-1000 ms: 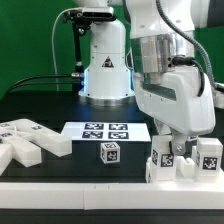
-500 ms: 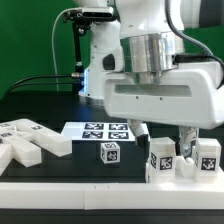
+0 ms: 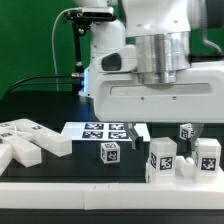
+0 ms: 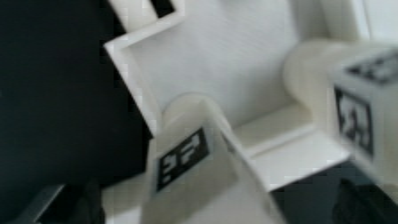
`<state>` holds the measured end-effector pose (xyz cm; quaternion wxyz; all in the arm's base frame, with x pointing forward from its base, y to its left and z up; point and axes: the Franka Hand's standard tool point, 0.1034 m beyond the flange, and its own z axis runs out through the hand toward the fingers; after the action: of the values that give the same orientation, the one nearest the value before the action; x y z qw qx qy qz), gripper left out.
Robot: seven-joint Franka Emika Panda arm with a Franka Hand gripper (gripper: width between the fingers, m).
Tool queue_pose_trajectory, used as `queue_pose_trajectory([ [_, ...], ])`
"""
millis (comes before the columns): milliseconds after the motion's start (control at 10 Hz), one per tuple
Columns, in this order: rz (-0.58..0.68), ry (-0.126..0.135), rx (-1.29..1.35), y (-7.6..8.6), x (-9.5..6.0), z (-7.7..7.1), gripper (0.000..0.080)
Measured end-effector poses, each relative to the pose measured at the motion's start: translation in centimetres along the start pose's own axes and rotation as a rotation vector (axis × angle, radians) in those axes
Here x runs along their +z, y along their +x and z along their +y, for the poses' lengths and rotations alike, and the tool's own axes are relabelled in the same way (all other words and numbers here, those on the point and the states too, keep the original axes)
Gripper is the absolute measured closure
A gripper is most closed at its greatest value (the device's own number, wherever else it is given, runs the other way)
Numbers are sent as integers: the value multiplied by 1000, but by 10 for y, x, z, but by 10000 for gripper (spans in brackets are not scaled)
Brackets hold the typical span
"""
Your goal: Assemble chair
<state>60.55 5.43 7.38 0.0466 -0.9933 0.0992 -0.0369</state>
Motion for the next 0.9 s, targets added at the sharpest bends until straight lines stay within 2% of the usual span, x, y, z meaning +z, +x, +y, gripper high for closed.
queue_pose_trajectory([
  [100, -4, -17, -252, -1, 1, 0, 151],
  [300, -5, -16, -252, -2, 2, -1, 151],
  [500, -5, -16, -244, -2, 2, -1, 418],
  [600, -3, -15, -131, -1, 2, 0, 513],
  [800, 2, -15, 37, -1, 2, 0, 513],
  [900, 18, -21, 243, -1, 2, -2, 513],
])
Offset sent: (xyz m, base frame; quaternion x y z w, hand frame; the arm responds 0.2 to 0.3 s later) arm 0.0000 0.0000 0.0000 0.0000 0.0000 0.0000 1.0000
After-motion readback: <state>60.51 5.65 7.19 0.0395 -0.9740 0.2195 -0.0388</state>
